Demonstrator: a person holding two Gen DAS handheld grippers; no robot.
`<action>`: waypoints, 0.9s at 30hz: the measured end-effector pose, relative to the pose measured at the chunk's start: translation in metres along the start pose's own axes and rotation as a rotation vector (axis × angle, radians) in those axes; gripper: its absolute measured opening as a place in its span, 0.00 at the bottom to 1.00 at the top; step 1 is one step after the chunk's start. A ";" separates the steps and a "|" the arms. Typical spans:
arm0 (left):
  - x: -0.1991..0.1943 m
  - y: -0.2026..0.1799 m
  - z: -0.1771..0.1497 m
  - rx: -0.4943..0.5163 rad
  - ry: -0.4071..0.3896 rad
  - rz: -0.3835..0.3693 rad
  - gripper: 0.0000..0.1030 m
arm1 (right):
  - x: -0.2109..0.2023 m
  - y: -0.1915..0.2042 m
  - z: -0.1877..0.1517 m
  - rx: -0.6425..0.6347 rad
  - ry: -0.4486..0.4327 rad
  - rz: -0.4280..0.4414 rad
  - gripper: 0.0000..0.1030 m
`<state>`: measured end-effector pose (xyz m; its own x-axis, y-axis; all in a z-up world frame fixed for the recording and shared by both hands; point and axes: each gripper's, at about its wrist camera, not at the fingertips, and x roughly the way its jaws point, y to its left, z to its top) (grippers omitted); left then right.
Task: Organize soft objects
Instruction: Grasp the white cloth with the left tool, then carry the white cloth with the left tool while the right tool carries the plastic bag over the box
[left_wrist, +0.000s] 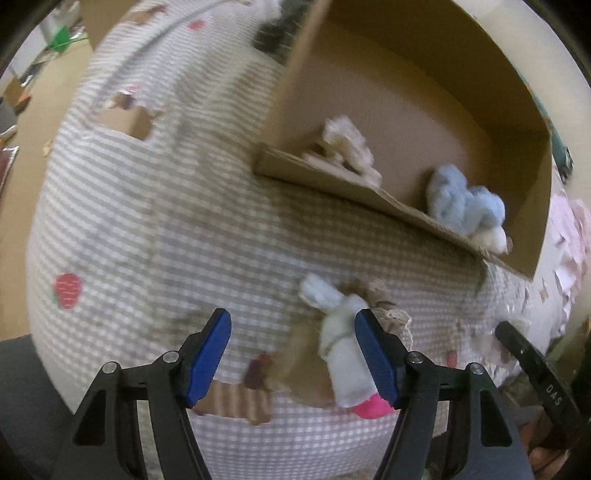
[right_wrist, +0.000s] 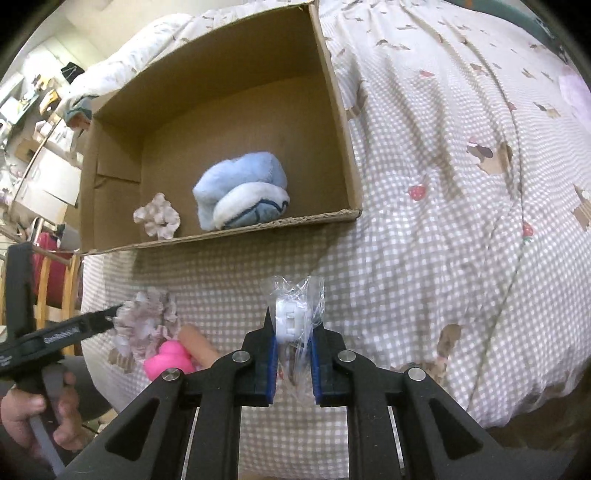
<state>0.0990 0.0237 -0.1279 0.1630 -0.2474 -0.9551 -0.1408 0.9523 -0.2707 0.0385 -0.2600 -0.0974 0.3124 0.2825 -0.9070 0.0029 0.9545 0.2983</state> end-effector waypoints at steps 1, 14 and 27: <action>0.003 -0.004 -0.001 0.012 0.007 -0.014 0.65 | -0.001 0.000 0.000 0.000 -0.003 0.003 0.15; -0.006 -0.003 0.003 0.006 -0.026 -0.069 0.23 | -0.003 0.011 0.001 -0.012 -0.014 0.014 0.15; -0.025 0.038 -0.009 -0.120 -0.058 -0.095 0.27 | -0.001 0.016 0.001 -0.025 -0.009 0.018 0.15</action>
<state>0.0807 0.0639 -0.1154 0.2371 -0.3211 -0.9169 -0.2372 0.8961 -0.3752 0.0393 -0.2455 -0.0919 0.3206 0.2990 -0.8988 -0.0269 0.9513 0.3069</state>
